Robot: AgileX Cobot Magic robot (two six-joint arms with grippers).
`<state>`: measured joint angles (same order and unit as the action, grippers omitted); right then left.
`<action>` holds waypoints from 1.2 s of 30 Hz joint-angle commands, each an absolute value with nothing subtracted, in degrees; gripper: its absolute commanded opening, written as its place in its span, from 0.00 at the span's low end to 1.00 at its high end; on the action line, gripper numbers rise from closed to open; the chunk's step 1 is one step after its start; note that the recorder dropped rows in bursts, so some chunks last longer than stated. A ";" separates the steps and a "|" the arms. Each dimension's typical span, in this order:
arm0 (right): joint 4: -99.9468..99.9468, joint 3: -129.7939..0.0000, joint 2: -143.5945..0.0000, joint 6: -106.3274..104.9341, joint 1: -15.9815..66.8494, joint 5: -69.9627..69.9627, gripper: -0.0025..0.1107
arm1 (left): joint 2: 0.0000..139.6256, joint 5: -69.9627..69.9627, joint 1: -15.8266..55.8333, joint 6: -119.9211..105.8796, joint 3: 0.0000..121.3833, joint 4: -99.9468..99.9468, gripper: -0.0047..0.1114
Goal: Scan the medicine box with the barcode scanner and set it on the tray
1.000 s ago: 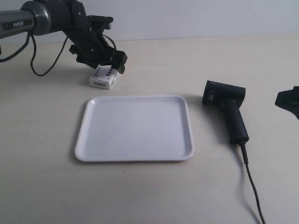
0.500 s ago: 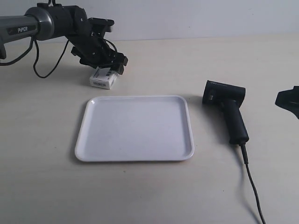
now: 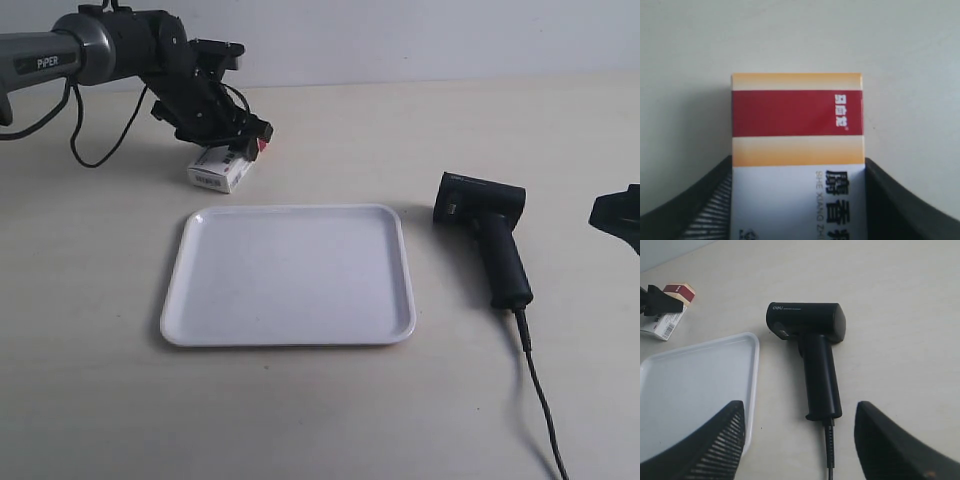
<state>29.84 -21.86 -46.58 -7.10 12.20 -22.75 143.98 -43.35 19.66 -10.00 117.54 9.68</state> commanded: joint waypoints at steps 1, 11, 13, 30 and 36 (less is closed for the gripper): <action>29.57 -22.28 -46.80 -7.55 12.38 -22.15 0.56 | 141.88 -48.17 20.07 -10.00 117.66 8.54 0.04; 29.32 -25.14 -56.65 -7.45 12.38 -24.29 0.56 | 133.77 -52.44 20.07 -9.62 117.66 10.63 0.04; 29.32 -27.60 -60.48 -7.45 12.38 -25.32 0.56 | 132.19 -53.63 20.07 -9.62 117.66 11.74 0.04; 29.32 -51.77 -96.20 -10.49 12.38 -34.75 0.64 | 117.74 -48.01 25.31 -11.60 97.18 14.06 0.04; 28.56 -57.90 -104.93 -11.51 12.38 -36.93 0.64 | 109.67 -43.09 25.29 -12.12 87.37 14.31 0.04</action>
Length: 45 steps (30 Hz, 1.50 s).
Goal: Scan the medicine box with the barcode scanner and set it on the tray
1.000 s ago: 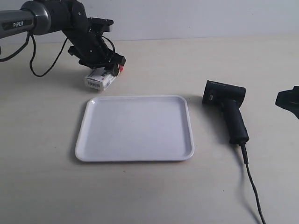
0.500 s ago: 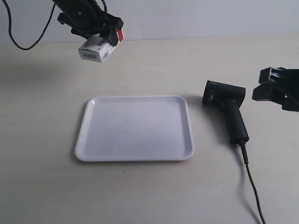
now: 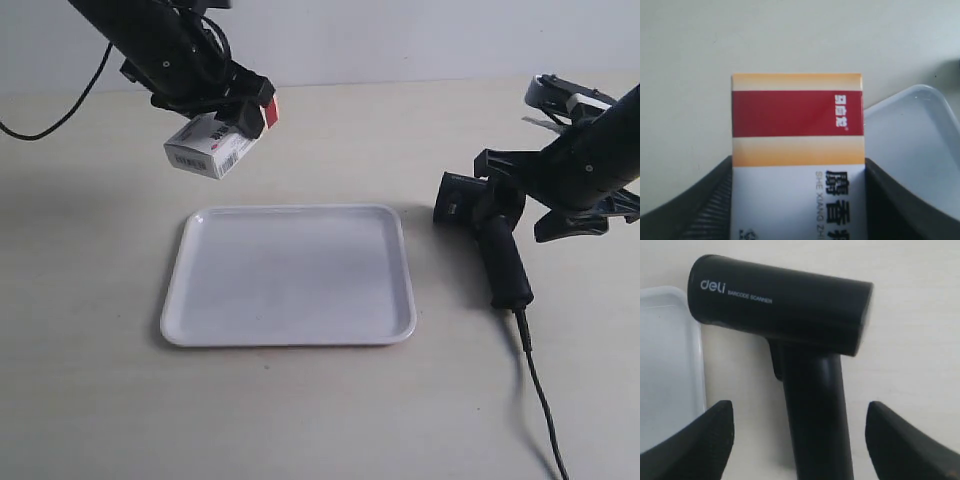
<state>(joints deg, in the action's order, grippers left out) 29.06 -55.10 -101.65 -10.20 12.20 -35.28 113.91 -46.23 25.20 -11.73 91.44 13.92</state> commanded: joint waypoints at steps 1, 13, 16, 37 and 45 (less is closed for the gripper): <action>28.47 -58.73 -106.25 -11.51 12.38 -37.19 0.64 | 108.30 -42.28 25.29 -12.64 85.93 14.31 0.04; 28.47 -63.66 -112.85 -11.51 12.38 -37.55 0.64 | 103.10 -39.51 25.29 -14.83 79.30 17.11 0.04; 28.30 -63.96 -114.17 -11.51 12.38 -37.55 0.64 | 102.58 -39.11 25.29 -16.37 78.57 18.62 0.04; 23.30 -63.96 -109.10 -8.97 12.38 -39.11 0.02 | 102.47 -39.21 25.29 -17.60 78.57 20.58 0.04; 23.30 -62.57 -98.84 -8.97 15.84 -42.90 0.02 | 102.57 -38.47 25.71 -18.00 78.57 21.90 0.04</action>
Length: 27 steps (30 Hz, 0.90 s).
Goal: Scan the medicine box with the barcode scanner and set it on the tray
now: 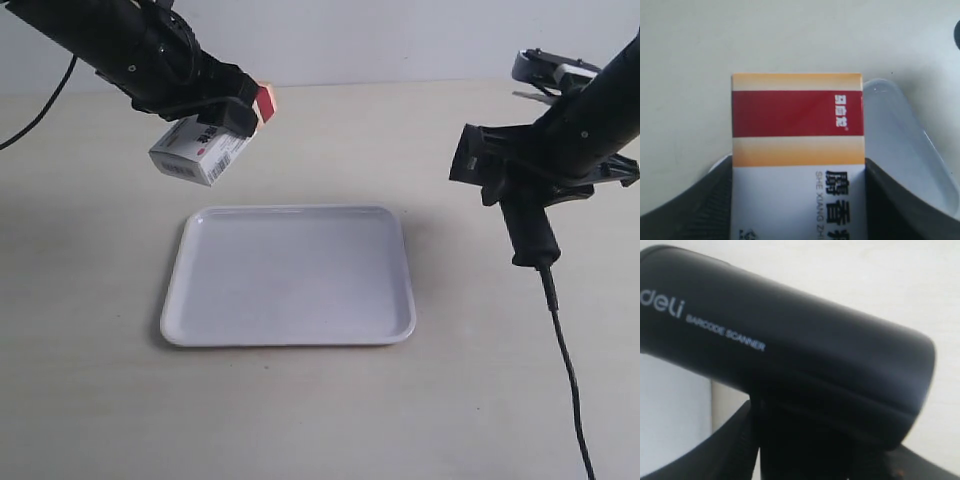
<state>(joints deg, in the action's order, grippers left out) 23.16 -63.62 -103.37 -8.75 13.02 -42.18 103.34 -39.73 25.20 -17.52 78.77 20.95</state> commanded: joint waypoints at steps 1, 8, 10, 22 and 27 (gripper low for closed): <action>23.30 -62.07 -98.05 -8.97 16.99 -42.90 0.02 | 102.57 -38.47 25.86 -18.00 78.57 21.90 0.04; 22.46 -60.36 -94.34 -7.17 27.56 -42.36 0.02 | 102.69 -38.23 27.36 -17.66 78.46 21.69 0.04; 21.15 -60.36 -94.09 -5.63 29.83 -42.13 0.02 | 102.68 -37.71 27.36 -17.54 77.67 22.12 0.04; 19.01 -60.36 -94.09 -2.83 36.26 -44.74 0.02 | 102.68 -33.91 27.36 -17.54 72.71 22.12 0.04; 19.24 -60.36 -94.09 -2.56 38.04 -45.79 0.02 | 102.68 -33.12 27.36 -17.54 72.71 22.23 0.04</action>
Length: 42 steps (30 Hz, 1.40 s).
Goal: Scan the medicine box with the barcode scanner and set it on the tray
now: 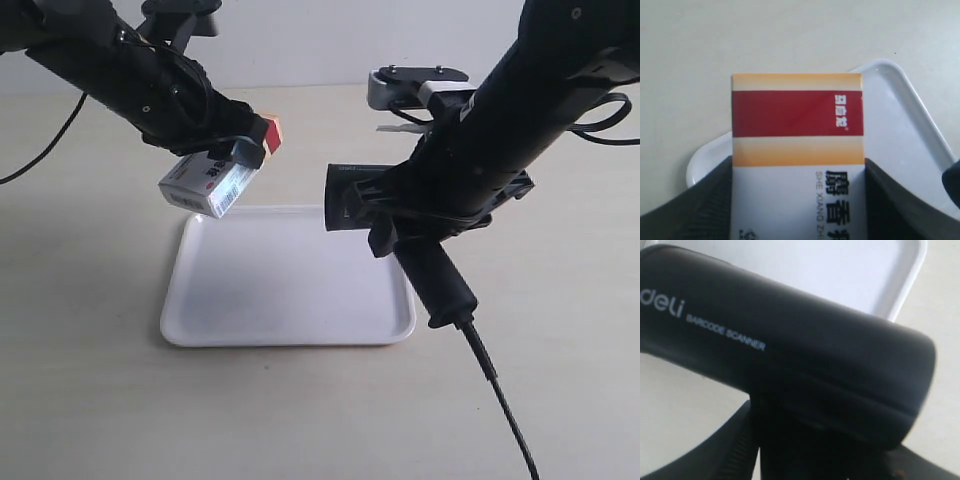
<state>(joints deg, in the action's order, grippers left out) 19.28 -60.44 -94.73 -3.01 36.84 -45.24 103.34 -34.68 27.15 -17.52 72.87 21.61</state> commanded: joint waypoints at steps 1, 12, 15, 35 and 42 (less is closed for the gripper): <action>19.24 -60.36 -94.09 -2.56 38.58 -46.04 0.02 | 102.68 -33.12 27.36 -17.54 72.71 22.23 0.04; 13.80 -60.36 -94.09 2.15 38.69 -45.58 0.02 | 102.68 -33.59 27.36 -17.54 72.71 22.23 0.04; 13.46 -60.36 -94.09 3.03 38.69 -44.47 0.02 | 102.68 -33.59 27.36 -17.54 72.71 22.23 0.04; 10.17 -60.36 -94.09 6.66 38.69 -42.85 0.02 | 102.68 -34.61 27.36 -17.54 72.61 21.78 0.04; 5.02 -60.36 -94.09 10.63 31.78 -43.33 0.02 | 102.68 -35.97 27.36 -17.54 71.68 21.90 0.04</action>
